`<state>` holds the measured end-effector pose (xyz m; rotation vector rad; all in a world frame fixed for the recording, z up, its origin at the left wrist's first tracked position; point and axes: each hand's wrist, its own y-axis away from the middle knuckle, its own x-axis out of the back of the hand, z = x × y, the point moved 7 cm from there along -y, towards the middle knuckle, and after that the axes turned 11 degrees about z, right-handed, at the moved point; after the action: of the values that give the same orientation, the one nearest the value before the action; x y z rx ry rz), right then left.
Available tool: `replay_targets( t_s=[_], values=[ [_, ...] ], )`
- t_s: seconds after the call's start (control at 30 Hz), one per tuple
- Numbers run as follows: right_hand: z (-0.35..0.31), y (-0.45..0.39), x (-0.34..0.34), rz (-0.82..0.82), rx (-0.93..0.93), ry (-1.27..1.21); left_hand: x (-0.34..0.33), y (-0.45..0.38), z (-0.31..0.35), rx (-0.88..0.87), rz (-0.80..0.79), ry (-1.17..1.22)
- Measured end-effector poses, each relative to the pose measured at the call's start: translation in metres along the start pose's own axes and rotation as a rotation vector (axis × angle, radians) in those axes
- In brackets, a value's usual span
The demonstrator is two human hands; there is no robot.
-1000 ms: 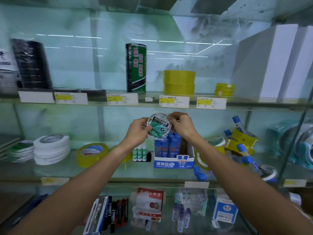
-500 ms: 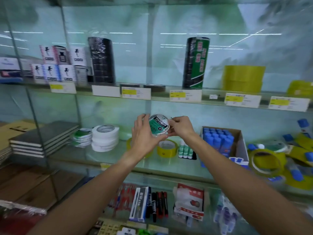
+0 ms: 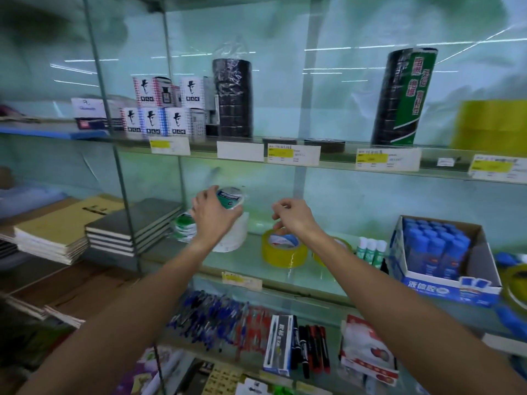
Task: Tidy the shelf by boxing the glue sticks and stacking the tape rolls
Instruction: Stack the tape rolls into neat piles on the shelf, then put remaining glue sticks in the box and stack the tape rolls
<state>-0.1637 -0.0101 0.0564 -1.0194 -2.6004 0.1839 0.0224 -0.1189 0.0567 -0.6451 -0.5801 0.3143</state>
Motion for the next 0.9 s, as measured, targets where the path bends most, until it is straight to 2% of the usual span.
replay_targets(
  t_s=[0.2,0.43,0.77,0.9],
  values=[
    [0.005,0.005,-0.003,-0.039,0.007,0.054,-0.001,-0.056,-0.075,0.154,-0.010,-0.145],
    [0.016,-0.003,0.011,-0.027,0.000,0.097,-0.029,-0.067,-0.115,0.099,-0.145,-0.353],
    [0.028,0.000,0.048,0.024,0.020,0.157,-0.049,-0.065,-0.136,0.079,-0.265,-0.517],
    [0.027,0.004,0.077,0.072,0.119,0.264,-0.047,-0.069,-0.139,0.170,-0.285,-0.491]
  ],
)
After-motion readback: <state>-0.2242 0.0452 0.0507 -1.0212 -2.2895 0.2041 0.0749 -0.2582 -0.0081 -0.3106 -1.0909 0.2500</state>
